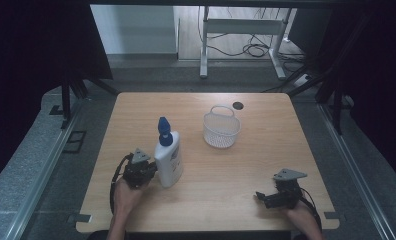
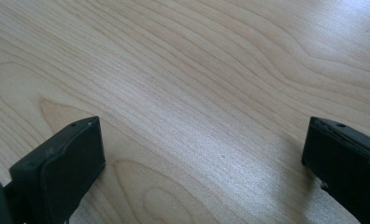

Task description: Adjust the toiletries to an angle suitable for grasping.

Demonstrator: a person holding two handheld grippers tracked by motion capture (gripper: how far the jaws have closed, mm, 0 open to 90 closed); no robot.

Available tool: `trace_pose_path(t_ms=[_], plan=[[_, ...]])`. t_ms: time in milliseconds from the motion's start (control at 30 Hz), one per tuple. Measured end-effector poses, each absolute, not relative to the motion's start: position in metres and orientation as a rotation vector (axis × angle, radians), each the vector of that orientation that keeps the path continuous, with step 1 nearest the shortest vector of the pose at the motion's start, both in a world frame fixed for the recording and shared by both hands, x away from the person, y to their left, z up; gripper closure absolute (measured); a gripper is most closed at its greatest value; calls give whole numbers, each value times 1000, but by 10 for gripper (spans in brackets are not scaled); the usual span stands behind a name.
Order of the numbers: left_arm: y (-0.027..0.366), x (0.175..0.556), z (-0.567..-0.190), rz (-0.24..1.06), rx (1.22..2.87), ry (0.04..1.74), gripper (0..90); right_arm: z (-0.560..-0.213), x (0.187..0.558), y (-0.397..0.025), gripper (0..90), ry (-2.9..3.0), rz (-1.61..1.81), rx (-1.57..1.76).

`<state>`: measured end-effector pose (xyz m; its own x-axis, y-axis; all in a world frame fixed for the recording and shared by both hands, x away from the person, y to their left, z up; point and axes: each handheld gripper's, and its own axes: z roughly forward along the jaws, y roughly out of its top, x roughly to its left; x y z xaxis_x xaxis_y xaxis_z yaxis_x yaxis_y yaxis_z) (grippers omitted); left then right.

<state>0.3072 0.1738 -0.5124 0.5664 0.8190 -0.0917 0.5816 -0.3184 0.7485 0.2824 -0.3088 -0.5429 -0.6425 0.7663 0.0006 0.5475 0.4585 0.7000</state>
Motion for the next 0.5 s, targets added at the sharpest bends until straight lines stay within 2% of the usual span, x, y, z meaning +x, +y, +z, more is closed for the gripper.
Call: trace_pose_path(t_ms=[500], plan=[[167,308,-511,377,2016,1113,885,-543,283,-308,0,2396,981,1121]])
